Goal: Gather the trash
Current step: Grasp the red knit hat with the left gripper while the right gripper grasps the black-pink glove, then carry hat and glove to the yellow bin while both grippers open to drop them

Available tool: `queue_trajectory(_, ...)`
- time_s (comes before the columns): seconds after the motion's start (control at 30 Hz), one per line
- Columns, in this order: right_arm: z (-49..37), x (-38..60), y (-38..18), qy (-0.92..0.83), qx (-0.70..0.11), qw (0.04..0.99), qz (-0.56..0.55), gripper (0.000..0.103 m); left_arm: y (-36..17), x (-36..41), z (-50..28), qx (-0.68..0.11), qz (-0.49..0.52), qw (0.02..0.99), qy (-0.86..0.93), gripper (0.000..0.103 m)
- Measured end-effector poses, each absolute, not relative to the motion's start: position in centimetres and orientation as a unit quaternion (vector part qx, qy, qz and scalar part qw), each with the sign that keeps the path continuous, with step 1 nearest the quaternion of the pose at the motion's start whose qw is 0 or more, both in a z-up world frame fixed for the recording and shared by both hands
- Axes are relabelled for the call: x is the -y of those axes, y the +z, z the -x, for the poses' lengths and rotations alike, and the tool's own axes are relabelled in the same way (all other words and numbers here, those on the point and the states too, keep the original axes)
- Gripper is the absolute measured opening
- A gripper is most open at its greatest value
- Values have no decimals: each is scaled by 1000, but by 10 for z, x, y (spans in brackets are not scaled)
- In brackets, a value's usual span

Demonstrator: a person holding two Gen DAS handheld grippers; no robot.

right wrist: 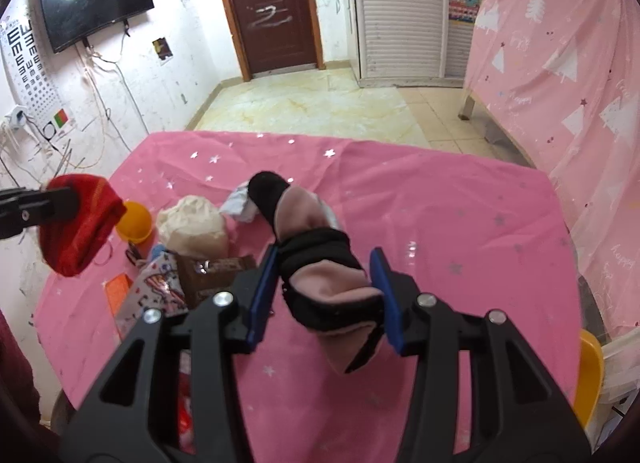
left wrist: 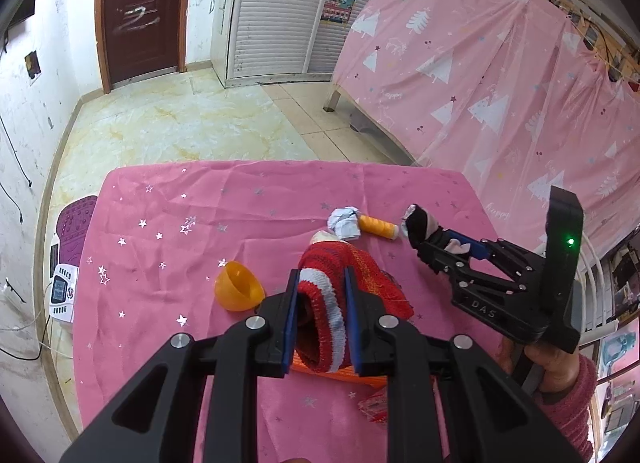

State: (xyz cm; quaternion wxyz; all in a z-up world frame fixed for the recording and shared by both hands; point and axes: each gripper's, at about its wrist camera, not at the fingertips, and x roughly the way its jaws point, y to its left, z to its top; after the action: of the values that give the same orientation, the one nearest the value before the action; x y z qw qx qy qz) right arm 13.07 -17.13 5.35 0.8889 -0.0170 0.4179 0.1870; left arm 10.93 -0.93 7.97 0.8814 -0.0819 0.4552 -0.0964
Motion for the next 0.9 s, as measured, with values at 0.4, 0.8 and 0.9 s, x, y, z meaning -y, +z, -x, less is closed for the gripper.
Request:
queue_trajectory(0.4, -113, 225, 64, 138, -393, 909, 1, 44, 94, 54, -104, -449, 48, 885, -113, 15)
queue_trajectory(0.8, -95, 298, 60, 98, -379, 919, -42, 44, 101, 121, -110, -448, 14, 882, -143, 15)
queue_trajectory(0.9, -90, 316, 58, 89, -378, 920, -52, 44, 101, 141, -111, -449, 3, 880, -151, 15)
